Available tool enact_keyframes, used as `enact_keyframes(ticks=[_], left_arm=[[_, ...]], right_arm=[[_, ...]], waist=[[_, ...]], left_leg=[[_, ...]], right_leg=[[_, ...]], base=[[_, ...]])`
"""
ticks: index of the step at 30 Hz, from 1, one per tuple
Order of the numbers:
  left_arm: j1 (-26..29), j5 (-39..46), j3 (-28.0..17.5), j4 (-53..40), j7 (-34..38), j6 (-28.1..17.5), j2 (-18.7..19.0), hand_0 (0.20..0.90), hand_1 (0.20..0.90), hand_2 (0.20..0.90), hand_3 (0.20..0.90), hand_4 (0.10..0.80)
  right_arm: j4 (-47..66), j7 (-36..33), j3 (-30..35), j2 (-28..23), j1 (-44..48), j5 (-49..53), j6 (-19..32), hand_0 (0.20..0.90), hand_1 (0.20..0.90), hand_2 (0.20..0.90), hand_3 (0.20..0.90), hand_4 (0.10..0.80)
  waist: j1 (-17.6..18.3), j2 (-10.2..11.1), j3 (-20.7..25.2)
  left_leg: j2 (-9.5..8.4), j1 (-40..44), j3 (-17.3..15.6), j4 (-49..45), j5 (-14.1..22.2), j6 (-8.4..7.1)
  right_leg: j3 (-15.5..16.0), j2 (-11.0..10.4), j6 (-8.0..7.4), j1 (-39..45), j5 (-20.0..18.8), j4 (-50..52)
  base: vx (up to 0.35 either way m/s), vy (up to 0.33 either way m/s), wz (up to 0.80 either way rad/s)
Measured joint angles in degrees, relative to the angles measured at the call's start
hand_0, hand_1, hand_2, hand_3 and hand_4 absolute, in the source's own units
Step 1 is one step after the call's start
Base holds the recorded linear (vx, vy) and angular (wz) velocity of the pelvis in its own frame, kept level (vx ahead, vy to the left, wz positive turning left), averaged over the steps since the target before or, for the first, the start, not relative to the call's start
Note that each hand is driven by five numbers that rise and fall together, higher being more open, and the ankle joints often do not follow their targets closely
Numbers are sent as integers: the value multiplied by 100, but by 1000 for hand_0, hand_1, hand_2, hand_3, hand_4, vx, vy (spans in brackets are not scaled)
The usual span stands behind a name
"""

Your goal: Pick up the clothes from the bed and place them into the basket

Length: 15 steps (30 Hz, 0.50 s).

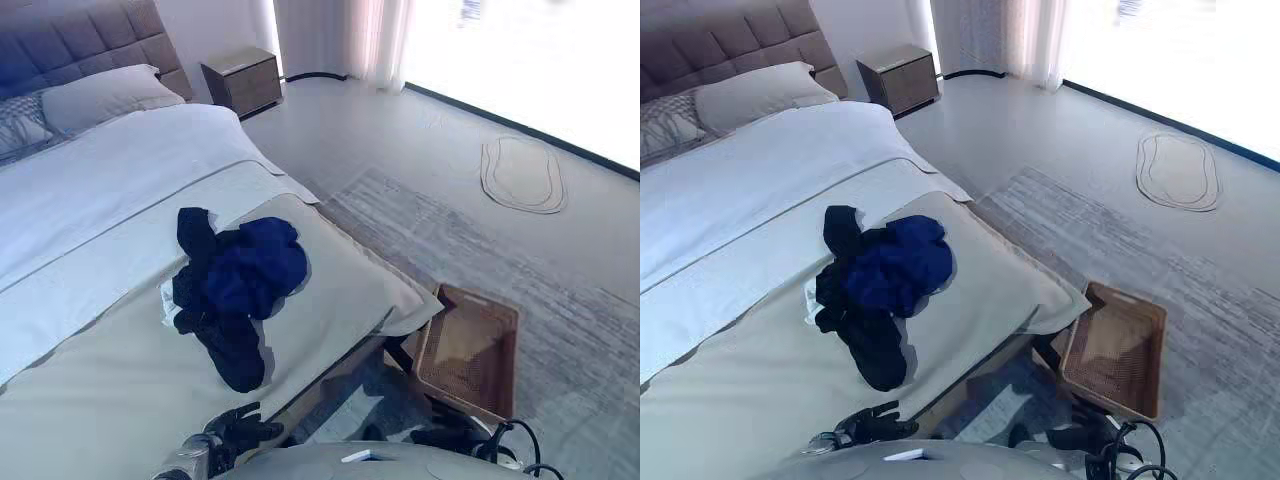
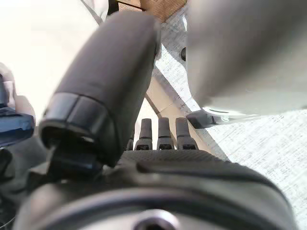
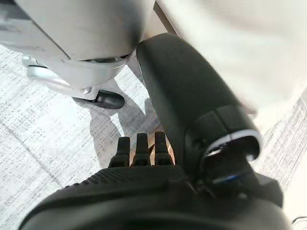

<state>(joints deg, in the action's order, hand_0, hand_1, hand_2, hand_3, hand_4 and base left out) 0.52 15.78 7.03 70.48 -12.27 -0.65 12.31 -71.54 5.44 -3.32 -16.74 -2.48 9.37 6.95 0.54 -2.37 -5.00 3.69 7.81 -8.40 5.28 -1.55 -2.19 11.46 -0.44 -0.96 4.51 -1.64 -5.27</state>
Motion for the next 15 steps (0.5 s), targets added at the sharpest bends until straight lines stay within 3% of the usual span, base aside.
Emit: enact_keyframes(ticks=[12,15], left_arm=[[-9,6,-4,-1,-49,0,2,900,900,900,900,800],[-18,7,-6,-1,-43,0,2,900,900,900,900,800]], right_arm=[[0,6,2,7,-16,25,0,900,900,900,900,800],[1,143,46,10,-12,639,-26,900,900,900,900,800]], waist=[[-13,23,-50],[-32,25,-51]], left_leg=[[1,0,3,-8,2,-3],[-1,18,8,-16,2,-3]], right_leg=[[3,1,10,0,-7,0],[10,0,28,20,-19,1]], base=[[4,2,0],[51,26,1]])
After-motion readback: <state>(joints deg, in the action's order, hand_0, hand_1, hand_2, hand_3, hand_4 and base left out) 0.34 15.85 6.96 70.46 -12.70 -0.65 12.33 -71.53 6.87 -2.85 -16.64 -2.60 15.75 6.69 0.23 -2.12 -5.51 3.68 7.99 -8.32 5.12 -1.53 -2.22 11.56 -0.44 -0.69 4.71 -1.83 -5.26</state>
